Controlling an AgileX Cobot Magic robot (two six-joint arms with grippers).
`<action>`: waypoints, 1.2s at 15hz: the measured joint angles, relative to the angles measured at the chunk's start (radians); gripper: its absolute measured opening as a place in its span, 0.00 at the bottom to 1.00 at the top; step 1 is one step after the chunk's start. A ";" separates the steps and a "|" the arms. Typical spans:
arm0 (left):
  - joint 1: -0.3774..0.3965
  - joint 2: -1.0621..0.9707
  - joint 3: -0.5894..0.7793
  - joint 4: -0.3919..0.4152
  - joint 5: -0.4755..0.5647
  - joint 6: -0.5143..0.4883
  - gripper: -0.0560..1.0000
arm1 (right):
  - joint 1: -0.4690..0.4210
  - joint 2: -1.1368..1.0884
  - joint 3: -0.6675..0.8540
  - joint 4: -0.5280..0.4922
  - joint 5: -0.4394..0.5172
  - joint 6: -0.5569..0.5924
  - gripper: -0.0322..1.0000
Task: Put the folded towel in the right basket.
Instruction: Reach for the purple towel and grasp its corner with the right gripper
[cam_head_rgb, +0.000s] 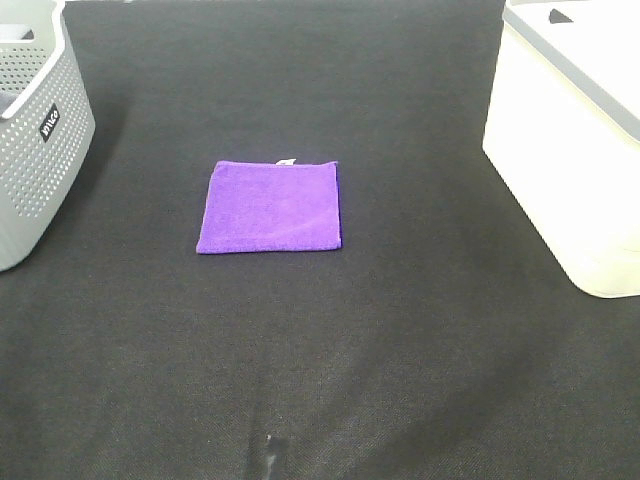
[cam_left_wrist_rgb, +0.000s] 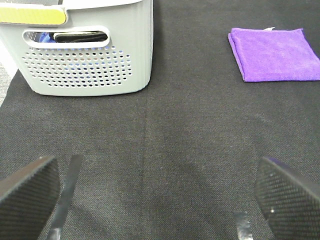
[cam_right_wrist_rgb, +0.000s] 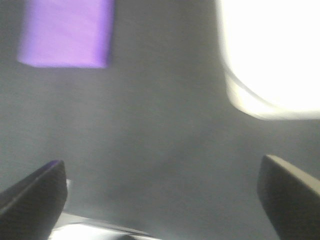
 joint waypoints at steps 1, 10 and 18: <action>0.000 0.000 0.000 0.000 0.000 0.000 0.99 | 0.016 0.089 -0.051 0.076 -0.008 -0.010 0.98; 0.000 0.000 0.000 0.000 0.000 0.000 0.99 | 0.228 0.850 -0.508 0.355 -0.154 -0.023 0.98; 0.000 0.000 0.000 0.000 0.000 0.000 0.99 | 0.228 1.157 -0.527 0.465 -0.328 -0.078 0.95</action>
